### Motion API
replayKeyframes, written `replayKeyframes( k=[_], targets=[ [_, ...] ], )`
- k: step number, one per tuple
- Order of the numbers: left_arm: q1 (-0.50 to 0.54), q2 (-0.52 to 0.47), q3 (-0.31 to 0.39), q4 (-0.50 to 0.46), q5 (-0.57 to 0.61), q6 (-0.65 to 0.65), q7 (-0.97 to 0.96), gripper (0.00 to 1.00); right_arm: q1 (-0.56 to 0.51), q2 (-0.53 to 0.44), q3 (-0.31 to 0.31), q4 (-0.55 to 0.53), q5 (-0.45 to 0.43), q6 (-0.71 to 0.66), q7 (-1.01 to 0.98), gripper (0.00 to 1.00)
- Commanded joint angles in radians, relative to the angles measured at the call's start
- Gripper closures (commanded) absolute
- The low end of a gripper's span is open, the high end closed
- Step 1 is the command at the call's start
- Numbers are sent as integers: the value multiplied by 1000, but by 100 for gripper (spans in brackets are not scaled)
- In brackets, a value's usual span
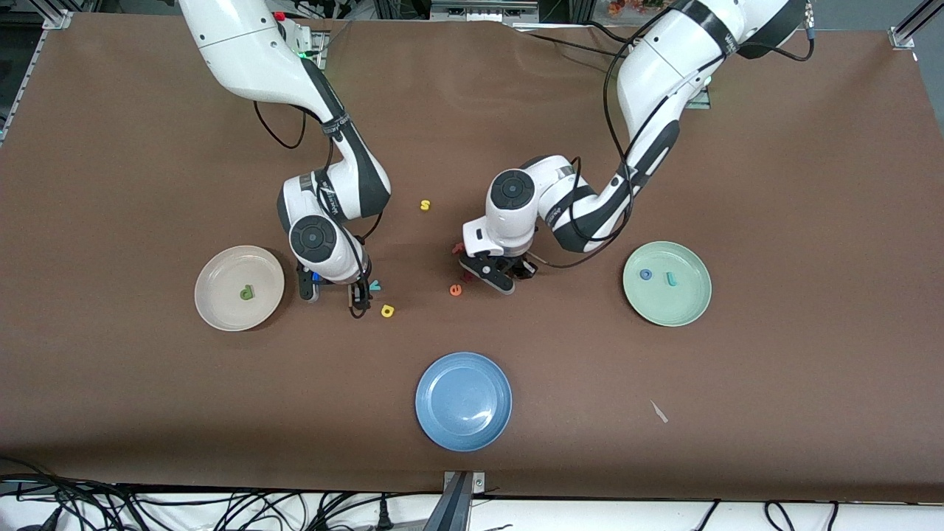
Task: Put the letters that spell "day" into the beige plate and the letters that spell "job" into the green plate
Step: 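Grasp the red q with the left gripper and carry it over the green plate, then open the left gripper to drop the red q onto the green plate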
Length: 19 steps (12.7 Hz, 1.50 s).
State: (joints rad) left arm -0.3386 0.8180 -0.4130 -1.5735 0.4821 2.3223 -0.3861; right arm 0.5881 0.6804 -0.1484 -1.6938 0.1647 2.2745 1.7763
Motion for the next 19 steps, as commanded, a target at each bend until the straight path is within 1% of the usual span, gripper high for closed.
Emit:
replayKeyframes(
  k=[1, 3, 4, 5, 7, 10, 12, 14, 16, 18, 19],
  targets=[
    [41, -75, -15, 4, 16, -89, -5, 100, 7, 38, -5, 54, 9, -9, 20, 0],
    [79, -121, -26, 1, -2, -136, -2, 100, 7, 39, -5, 54, 9, -7, 20, 0],
    [105, -147, -27, -14, -46, -156, 1, 100, 7, 45, -5, 54, 7, -7, 20, 0],
    [151, -161, -30, -29, -71, -188, 41, 100, 7, 47, -5, 54, 7, -7, 20, 0],
    [223, -187, -33, -65, -74, -237, 142, 100, 6, 53, -5, 56, 7, -7, 18, 0],
    [317, -273, -33, -198, -74, -239, 184, 100, 6, 62, -5, 71, 7, -7, 18, 0],
    [389, -335, -47, -281, -76, -238, 199, 100, 6, 62, -5, 71, 7, -7, 18, 0],
    [470, -341, -61, -316, -76, -218, 306, 100, 6, 67, -5, 71, 7, -7, 17, 0],
    [519, -312, -59, -341, -70, -120, 366, 100, 6, 73, -5, 79, 7, -6, 17, 0],
    [536, -272, -58, -364, -56, -31, 366, 100, 4, 76, -5, 82, 7, -7, 17, 0],
    [536, -267, -58, -365, -43, -26, 366, 100, 4, 76, -5, 82, 7, -7, 15, 0]
  ],
)
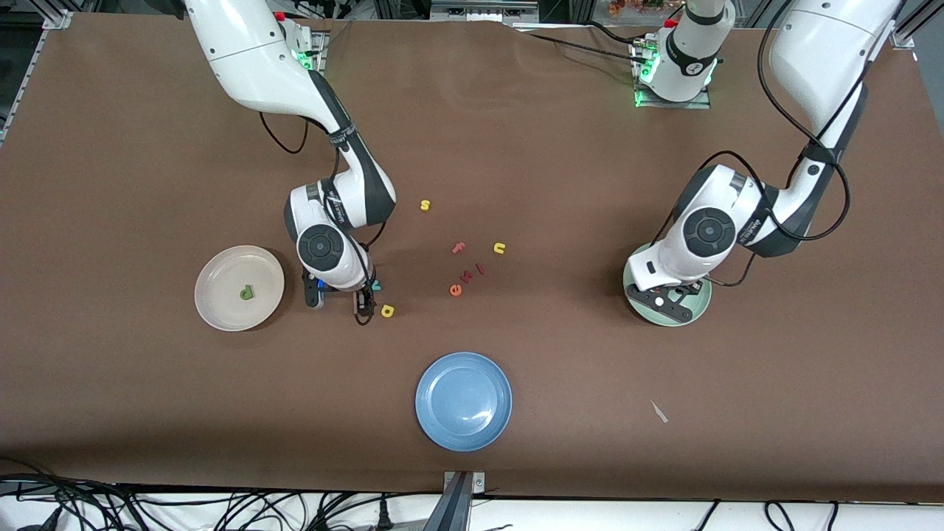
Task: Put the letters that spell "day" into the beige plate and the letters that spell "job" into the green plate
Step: 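Open the left gripper to drop the red q onto the green plate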
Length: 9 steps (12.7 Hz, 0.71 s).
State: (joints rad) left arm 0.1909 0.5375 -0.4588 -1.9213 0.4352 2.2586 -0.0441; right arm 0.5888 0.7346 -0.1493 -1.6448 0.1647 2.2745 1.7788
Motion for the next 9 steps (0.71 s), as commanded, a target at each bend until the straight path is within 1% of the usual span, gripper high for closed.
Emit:
replayKeyframes(
  k=[1, 2, 4, 5, 6, 7, 8, 9],
  targets=[
    [8, 12, -12, -18, 10, 36, 26, 100, 3, 22, -4, 33, 7, -7, 13, 0],
    [18, 13, -11, -19, 13, 38, 27, 100, 3, 22, -4, 33, 7, -7, 10, 0],
    [38, 38, -11, -16, 94, 44, 33, 100, 3, 22, -4, 33, 7, -7, 8, 0],
    [42, 41, -11, -13, 115, 44, 33, 100, 3, 22, -4, 33, 3, -6, -2, 1],
    [44, 48, -9, -11, 120, 47, 33, 100, 3, 22, -4, 33, -1, -6, -7, 7],
    [50, 55, -11, -11, 119, 61, 33, 100, 3, 22, -4, 34, -1, -6, -15, 9],
    [51, 65, -11, -8, 119, 65, 33, 84, 3, 20, -4, 34, -1, -7, -16, 9],
    [51, 70, -11, -4, 119, 65, 33, 29, 3, 20, -4, 34, -1, -7, -16, 12]
  ],
)
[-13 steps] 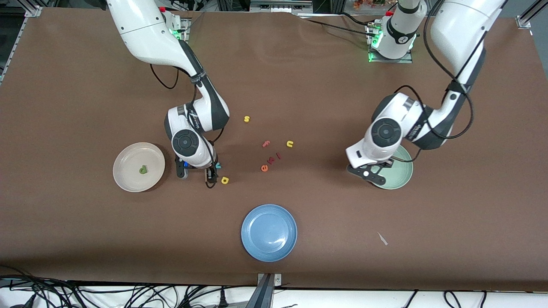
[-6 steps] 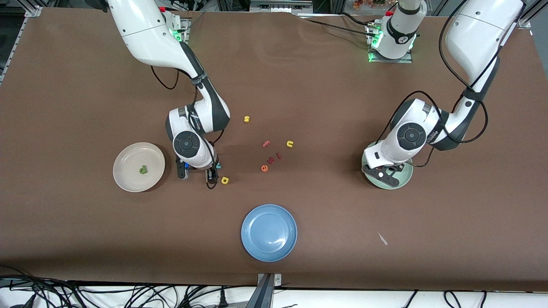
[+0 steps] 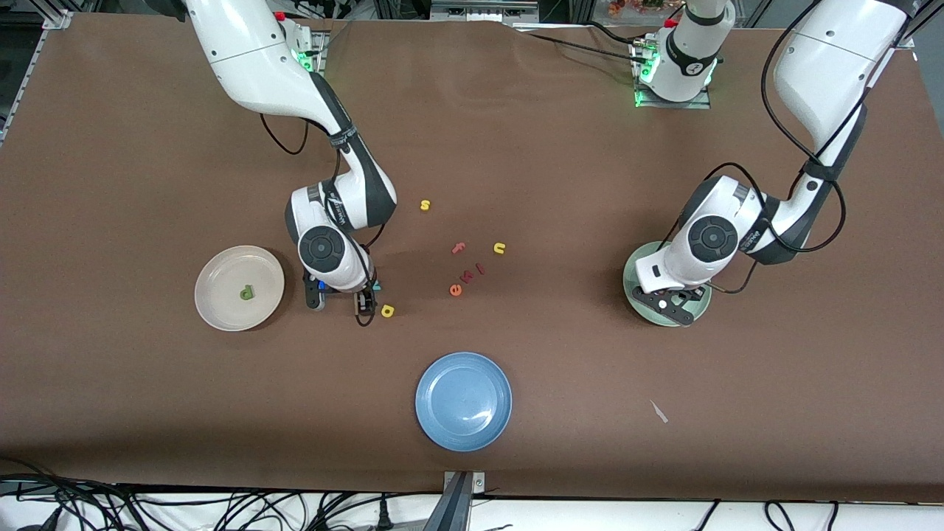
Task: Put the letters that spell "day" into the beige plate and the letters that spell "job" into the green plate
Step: 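Open the left gripper to drop the red q onto the green plate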
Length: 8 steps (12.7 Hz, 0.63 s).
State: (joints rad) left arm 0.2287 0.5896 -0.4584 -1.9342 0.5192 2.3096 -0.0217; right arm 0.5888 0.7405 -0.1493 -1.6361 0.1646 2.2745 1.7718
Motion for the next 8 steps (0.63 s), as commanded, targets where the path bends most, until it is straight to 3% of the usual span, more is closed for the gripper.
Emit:
replayKeyframes(
  k=[1, 4, 8],
  targets=[
    [15, 16, -11, 9, 35, 14, 13, 0, 2, 14, -4, 25, 0, -7, -9, 12],
    [15, -7, -17, 11, 21, 1, 9, 0, 2, 14, -4, 24, 0, -7, -11, 16],
    [17, -114, -62, 47, -17, -94, 6, 0, 2, 14, -4, 25, 0, -6, -11, 22]
  ],
)
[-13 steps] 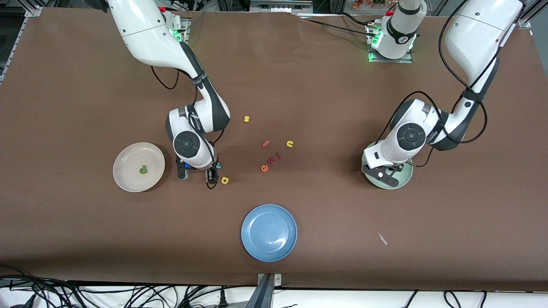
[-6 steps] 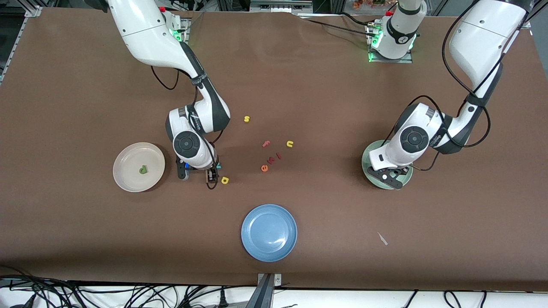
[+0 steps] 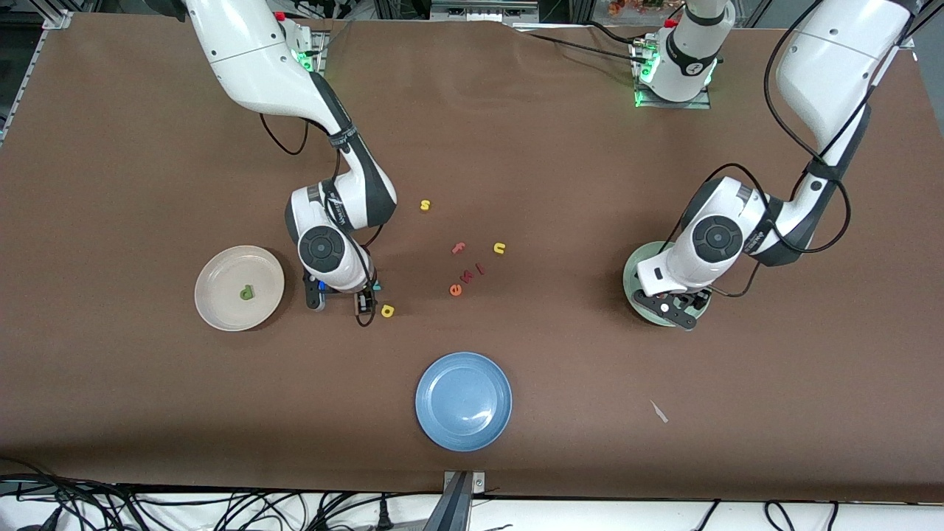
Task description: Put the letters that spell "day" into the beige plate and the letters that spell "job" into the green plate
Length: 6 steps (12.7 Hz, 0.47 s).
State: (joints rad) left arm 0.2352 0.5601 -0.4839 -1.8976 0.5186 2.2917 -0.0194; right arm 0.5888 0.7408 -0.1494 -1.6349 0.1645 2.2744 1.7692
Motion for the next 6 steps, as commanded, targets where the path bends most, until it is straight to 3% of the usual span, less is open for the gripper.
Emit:
replayKeyframes(
  k=[1, 3, 6],
  targets=[
    [10, -107, -42, 41, -82, -136, 4, 0, 3, 14, -4, 24, 0, -6, -10, 23],
    [10, -121, -44, 157, -182, -286, 6, 0, 2, 14, -4, 24, 0, -4, -10, 23],
    [10, -121, -42, 387, -317, -490, -4, 0, 2, 15, -4, 24, -2, 5, -10, 31]
  ],
)
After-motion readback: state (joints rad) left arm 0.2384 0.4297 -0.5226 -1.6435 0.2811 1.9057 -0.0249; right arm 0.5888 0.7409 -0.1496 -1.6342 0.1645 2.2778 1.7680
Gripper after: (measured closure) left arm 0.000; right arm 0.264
